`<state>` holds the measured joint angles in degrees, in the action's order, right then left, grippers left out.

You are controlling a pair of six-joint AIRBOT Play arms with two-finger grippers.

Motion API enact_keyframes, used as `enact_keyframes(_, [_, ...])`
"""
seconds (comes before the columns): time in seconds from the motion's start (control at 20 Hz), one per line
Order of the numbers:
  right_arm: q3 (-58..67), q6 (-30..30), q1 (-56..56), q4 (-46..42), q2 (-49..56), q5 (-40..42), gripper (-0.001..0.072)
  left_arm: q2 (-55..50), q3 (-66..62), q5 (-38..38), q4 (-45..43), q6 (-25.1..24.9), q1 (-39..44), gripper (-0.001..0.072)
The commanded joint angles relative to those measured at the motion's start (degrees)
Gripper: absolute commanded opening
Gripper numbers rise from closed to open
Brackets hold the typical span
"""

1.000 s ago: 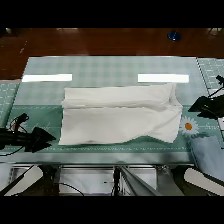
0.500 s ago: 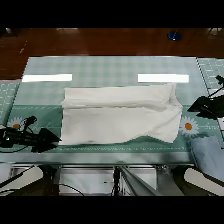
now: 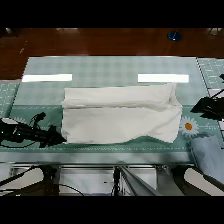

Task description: Fold the shirts.

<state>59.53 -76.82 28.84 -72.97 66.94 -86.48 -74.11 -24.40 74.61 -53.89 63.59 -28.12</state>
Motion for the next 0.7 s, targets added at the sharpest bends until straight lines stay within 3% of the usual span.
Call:
enact_keyframes(0.0, [-0.28,-0.11,0.52,-3.91,-0.44,-2.01,0.0610,-0.15,0.04,-4.42,-0.48,-0.76,0.50,0.0032])
enact_keyframes(0.3, [-11.78,1.44,10.84,10.45,-0.52,-4.44,0.0610,-0.15,0.04,-3.85,-0.50,-1.68,0.50,0.0033])
enact_keyframes(0.65, [-25.05,3.67,10.23,7.82,-0.85,-2.60,0.0607,-0.15,0.04,-3.85,-0.48,-2.12,0.50,0.0033])
